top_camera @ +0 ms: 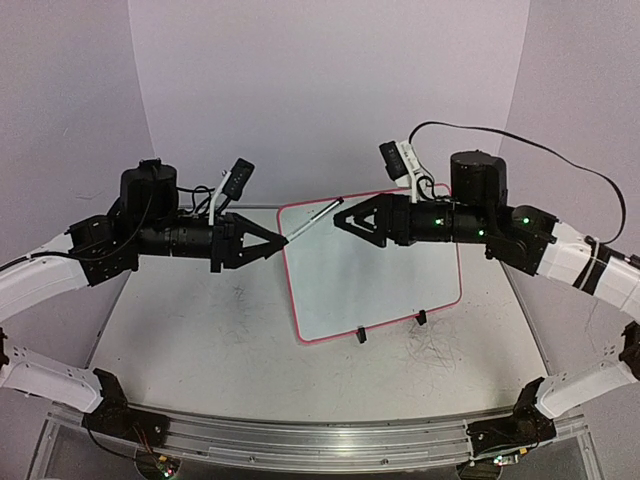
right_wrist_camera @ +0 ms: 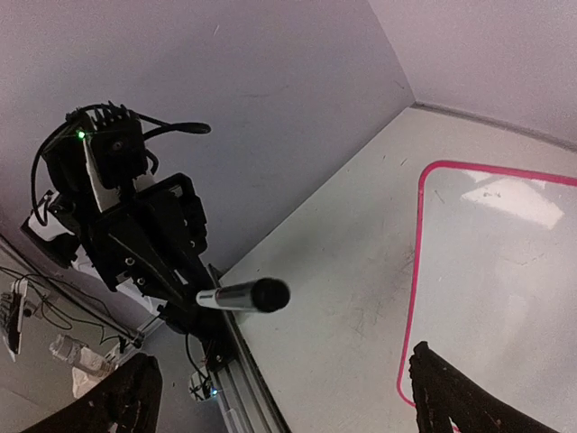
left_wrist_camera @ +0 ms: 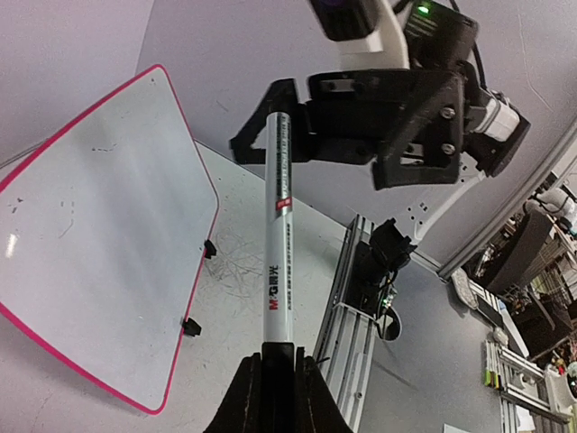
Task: Write a sentence on the whiteboard
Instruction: Pass from the left arm to the right
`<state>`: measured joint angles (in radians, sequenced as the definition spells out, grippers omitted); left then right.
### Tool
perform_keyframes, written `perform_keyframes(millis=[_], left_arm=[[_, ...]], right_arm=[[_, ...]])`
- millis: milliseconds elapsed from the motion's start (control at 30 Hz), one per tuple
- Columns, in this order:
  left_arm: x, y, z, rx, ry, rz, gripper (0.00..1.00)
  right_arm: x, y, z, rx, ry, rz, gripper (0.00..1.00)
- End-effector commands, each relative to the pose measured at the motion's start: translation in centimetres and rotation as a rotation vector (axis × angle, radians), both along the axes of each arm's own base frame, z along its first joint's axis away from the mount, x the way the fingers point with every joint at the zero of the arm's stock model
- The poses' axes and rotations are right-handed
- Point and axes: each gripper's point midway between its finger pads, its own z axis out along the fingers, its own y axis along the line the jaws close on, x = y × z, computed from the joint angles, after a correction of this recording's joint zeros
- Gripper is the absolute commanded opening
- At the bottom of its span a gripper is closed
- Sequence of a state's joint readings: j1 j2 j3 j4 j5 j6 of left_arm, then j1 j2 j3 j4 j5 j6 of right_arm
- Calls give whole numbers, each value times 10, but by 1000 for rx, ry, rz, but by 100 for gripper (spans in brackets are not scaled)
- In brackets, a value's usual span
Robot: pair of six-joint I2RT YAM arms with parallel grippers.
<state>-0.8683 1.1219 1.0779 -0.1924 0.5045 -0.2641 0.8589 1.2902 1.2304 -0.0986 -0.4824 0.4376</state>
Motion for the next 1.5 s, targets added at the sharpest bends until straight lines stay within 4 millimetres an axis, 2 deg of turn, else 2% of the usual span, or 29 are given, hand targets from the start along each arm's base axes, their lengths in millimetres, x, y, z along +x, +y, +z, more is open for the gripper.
perform_keyframes(millis=[0, 133, 233, 433, 633, 867, 1200, 1333, 1467], left_arm=[[-19, -13, 13, -27, -45, -110, 0], [-24, -20, 4, -10, -37, -142, 0], [-26, -24, -1, 0, -31, -161, 0], [-29, -27, -10, 15, -26, -193, 0], [-32, -31, -16, 25, -22, -226, 0], [-33, -33, -24, 41, -12, -246, 0], [-37, -33, -27, 51, -1, -268, 0], [-39, -34, -30, 56, 16, -286, 0], [-41, -33, -28, 53, 19, -293, 0]], right_arm=[[-25, 20, -2, 34, 60, 242, 96], [-30, 29, -20, 24, 100, 310, 88], [-37, 33, -21, 66, 105, 374, 79], [-42, 34, -23, 78, 101, 404, 69], [-45, 38, -37, 75, 136, 448, 49], [-51, 40, -40, 96, 150, 495, 44], [-59, 37, -53, 82, 163, 529, 30], [-61, 36, -54, 82, 167, 535, 22], [-63, 35, -54, 83, 164, 544, 7]])
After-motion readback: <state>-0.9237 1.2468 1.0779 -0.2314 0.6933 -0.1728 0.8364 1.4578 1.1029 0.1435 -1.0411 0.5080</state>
